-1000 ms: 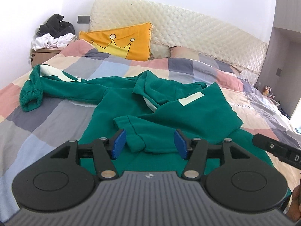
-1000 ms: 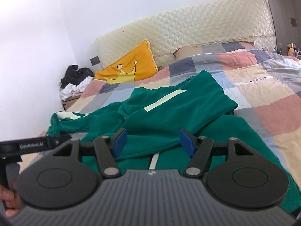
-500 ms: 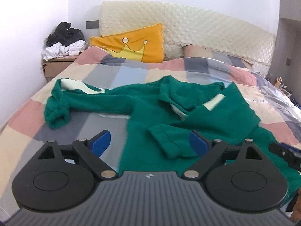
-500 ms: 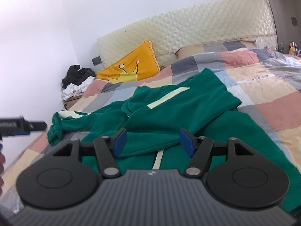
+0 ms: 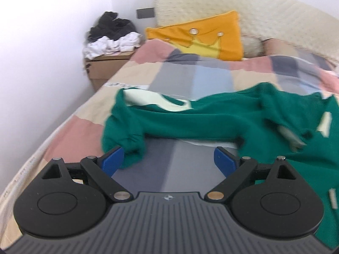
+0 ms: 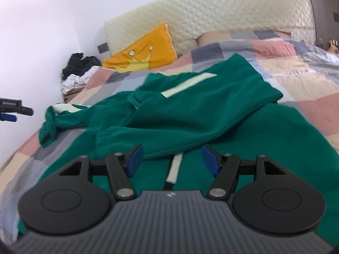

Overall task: Fold large clothes
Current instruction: 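Move the open left tool to the other sleeve cuff, then grasp the other sleeve cuff with the left tool and lift it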

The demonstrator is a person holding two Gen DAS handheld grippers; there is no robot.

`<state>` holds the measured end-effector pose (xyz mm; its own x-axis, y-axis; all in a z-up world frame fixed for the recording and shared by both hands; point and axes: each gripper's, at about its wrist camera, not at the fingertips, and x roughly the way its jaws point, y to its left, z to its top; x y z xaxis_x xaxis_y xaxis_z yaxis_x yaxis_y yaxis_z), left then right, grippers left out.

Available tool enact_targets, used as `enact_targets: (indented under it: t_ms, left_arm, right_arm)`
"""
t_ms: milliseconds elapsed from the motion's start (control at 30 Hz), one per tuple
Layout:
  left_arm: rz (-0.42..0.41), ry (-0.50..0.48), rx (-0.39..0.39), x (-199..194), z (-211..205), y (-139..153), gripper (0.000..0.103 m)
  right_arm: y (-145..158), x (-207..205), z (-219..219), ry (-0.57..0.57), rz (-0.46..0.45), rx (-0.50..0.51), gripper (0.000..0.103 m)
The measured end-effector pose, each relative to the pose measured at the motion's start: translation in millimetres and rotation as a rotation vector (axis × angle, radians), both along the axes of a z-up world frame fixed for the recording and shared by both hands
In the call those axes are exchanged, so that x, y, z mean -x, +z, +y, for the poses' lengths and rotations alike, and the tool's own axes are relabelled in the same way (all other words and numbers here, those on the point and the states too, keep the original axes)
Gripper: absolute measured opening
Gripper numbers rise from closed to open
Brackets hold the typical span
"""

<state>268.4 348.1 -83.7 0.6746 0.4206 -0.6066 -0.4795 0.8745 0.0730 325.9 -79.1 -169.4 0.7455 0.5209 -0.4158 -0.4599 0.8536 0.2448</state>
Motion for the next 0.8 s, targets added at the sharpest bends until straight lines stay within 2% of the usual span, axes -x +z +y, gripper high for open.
enact_targets:
  t_ms: [133, 267, 400, 467, 567, 667, 800]
  left_arm:
    - [0.032, 0.054, 0.002, -14.8, 42.0, -20.1, 0.094]
    - [0.02, 0.112, 0.096, -24.4, 89.1, -43.5, 0.094]
    - [-0.018, 0.198, 0.228, -36.7, 133.0, -67.5, 0.094]
    - [-0.028, 0.229, 0.25, -45.3, 148.4, -78.7, 0.094]
    - [-0.03, 0.196, 0.212, -60.9, 159.4, -89.1, 0.094]
    - [-0.016, 0.122, 0.153, -77.9, 158.8, -93.2, 0.093]
    - [0.042, 0.012, 0.02, -98.3, 139.5, -98.9, 0.089]
  right_arm:
    - [-11.8, -22.2, 1.8, -0.049, 0.042, -0.016, 0.065]
    - [-23.2, -38.7, 8.8, -0.083, 0.062, -0.018, 0.065]
    - [-35.6, -49.0, 23.0, -0.093, 0.084, 0.027, 0.065]
    - [-40.8, -52.6, 30.5, -0.095, 0.092, 0.047, 0.065]
    - [-46.4, -56.8, 41.4, -0.103, 0.085, 0.079, 0.065]
    - [-49.6, -58.7, 48.3, -0.112, 0.074, 0.106, 0.065]
    - [-51.5, -62.2, 48.7, -0.12, 0.073, 0.111, 0.065]
